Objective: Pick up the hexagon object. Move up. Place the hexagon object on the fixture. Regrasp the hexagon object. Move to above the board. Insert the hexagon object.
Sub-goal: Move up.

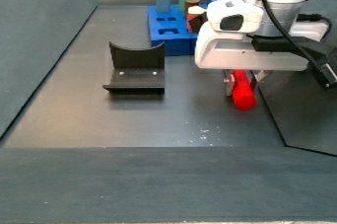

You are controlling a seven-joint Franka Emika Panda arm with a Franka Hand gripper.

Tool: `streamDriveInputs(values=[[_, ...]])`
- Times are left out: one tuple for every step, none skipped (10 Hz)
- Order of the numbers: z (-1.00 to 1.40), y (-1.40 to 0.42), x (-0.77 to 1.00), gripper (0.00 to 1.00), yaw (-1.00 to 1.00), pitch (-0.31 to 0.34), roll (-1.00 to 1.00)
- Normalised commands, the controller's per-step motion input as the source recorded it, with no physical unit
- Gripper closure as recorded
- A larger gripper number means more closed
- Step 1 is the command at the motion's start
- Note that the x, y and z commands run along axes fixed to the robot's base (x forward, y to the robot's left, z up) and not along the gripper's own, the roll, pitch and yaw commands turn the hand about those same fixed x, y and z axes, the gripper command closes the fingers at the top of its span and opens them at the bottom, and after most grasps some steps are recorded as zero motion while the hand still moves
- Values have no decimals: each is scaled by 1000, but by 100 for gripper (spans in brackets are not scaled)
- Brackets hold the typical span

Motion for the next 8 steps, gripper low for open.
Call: streamDriveInputs(values=[[833,0,0,100,0,0,0],[811,-18,18,100,-5,5,-3],[767,-15,12,100,-5,23,-6],[654,-8,7,100,-6,48,-6],[590,-5,2,100,-7,51,-4],[418,0,-13,100,-9,50,6],[345,3,-16,100,-9,48,11],[199,7,-21,100,-10,45,20]])
